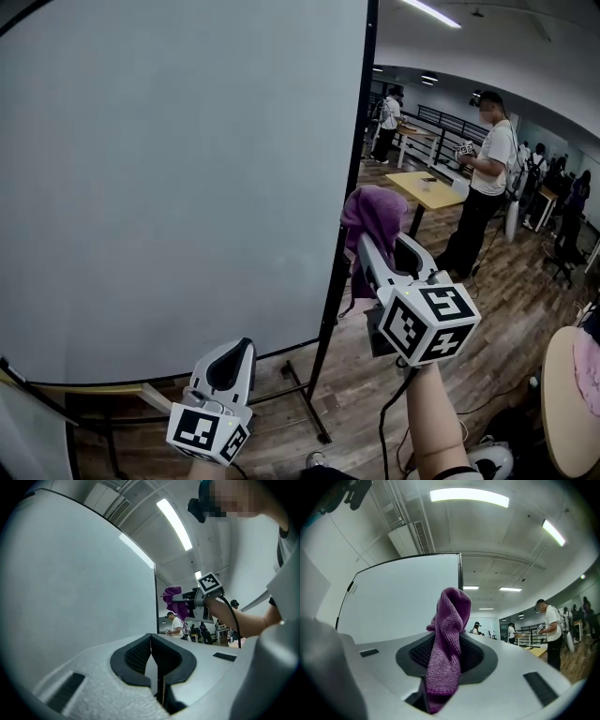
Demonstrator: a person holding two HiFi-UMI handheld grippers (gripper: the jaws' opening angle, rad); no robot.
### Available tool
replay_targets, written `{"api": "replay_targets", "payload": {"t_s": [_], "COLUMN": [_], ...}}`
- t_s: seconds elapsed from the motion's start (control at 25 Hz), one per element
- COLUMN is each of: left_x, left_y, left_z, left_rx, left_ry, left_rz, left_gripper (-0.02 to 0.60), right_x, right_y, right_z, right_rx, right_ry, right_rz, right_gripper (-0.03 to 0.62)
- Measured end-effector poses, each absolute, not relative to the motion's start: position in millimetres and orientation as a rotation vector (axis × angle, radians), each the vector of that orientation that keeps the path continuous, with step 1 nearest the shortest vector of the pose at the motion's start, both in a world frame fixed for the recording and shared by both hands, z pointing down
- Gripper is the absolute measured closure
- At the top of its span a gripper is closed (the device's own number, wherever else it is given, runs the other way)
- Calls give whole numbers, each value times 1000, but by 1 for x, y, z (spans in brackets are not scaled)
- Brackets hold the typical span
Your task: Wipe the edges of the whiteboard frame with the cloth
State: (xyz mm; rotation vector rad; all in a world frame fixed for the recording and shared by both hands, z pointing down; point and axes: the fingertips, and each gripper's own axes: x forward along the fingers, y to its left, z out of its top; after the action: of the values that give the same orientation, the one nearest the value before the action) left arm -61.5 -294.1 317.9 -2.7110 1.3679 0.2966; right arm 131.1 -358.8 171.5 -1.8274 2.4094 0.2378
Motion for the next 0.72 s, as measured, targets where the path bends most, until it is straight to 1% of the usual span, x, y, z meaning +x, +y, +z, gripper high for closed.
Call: {"api": "replay_targets", "payload": {"t_s": [0.72], "left_x": [-46], "left_y": [-323], "left_z": [312], "left_rx": [-2710], "left_ry": [1393], "left_rz": [278], "left_gripper": [563], "right_x": [150], "right_y": [-418], "right_z": [77], "right_rx": [-1797], "right_ry": [2346], "right_rz": [362], "right_gripper": [473]}}
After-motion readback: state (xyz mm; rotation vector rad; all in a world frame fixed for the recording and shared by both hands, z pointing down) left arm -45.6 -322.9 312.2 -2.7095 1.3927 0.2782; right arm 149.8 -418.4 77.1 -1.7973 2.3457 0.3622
